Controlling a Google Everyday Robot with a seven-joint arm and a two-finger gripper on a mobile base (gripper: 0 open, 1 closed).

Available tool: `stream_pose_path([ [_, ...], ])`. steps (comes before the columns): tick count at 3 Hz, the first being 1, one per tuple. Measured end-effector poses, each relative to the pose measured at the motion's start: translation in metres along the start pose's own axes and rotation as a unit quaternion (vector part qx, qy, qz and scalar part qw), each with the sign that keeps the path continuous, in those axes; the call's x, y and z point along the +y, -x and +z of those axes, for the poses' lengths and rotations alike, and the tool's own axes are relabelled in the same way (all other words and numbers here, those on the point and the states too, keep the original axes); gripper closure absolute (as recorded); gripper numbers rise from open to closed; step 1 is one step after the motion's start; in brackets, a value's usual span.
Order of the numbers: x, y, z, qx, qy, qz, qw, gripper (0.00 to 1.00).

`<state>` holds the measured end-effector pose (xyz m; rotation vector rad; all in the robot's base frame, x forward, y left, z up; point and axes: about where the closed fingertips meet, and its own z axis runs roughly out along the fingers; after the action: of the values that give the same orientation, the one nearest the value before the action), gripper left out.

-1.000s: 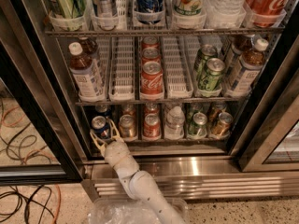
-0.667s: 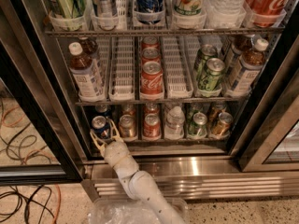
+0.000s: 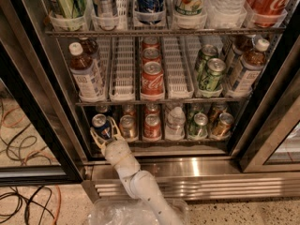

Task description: Pick pepsi can from bottom shelf of fridge

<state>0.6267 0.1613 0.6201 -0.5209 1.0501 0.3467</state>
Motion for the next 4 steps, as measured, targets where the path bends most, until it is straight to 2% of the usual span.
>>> stream_pose_path([
  [2, -0.006, 0.021, 0.004, -0.027, 0.000, -0.011, 0.9996, 1.00],
  [3, -0.016, 0.028, -0.002, -0.021, 0.006, 0.000, 0.9998, 1.00],
  [4, -0.016, 0.035, -0.006, -0.014, 0.027, 0.001, 0.9995, 1.00],
])
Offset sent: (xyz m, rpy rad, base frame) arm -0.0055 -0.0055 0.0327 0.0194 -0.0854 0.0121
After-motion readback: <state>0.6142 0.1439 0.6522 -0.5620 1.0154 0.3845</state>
